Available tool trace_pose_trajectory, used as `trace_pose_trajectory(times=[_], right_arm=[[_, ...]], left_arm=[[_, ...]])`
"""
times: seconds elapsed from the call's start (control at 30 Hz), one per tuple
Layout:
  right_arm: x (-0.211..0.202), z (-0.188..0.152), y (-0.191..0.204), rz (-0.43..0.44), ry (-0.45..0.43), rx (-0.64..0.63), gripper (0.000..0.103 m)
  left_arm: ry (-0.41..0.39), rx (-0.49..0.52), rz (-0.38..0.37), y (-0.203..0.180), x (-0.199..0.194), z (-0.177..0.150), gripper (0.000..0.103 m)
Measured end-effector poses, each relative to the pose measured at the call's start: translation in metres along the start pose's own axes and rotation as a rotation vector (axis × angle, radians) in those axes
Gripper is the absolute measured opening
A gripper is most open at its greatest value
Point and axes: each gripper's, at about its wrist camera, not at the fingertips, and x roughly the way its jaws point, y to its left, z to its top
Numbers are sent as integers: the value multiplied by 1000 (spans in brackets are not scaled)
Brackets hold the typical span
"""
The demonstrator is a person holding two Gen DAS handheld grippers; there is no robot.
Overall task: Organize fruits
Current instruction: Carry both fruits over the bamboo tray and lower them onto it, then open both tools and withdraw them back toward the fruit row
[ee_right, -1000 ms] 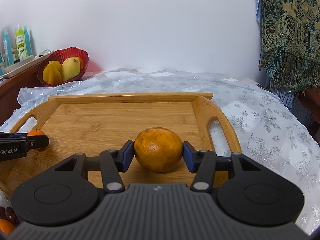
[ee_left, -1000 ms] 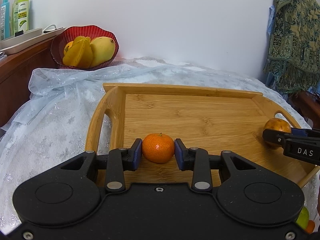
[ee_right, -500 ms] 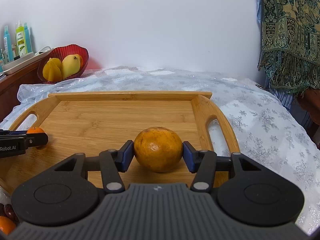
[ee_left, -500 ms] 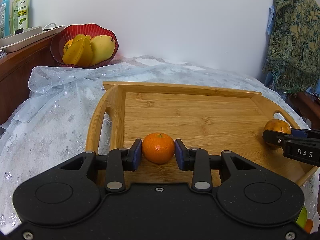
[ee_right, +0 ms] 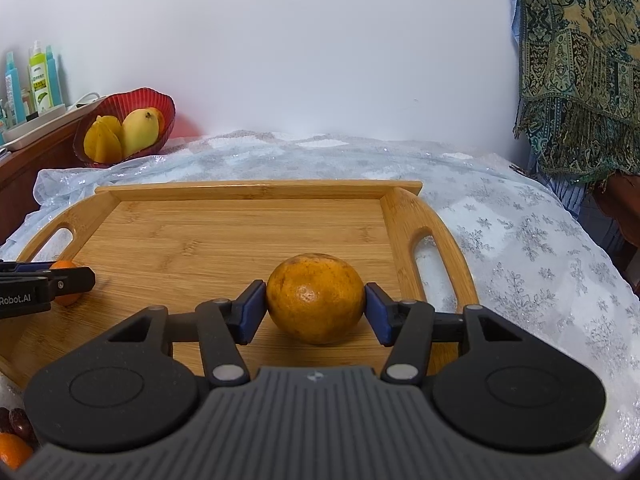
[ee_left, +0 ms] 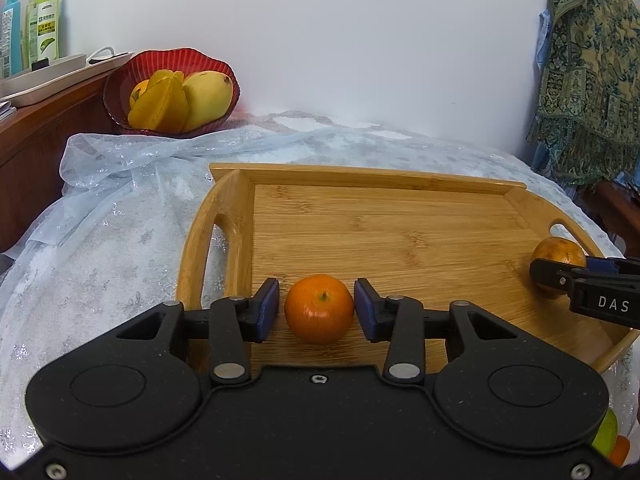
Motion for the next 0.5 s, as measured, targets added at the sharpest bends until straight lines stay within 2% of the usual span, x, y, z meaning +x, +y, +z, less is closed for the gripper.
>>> trace_pose_trajectory(times=[0.23, 0.5], right_arm=[[0, -1, -1, 0, 9, 7, 70], [-1, -1, -1, 4, 3, 15, 82]], left_arm=[[6, -7, 2, 2, 0, 0, 44], [4, -2, 4, 1, -1, 0, 55]])
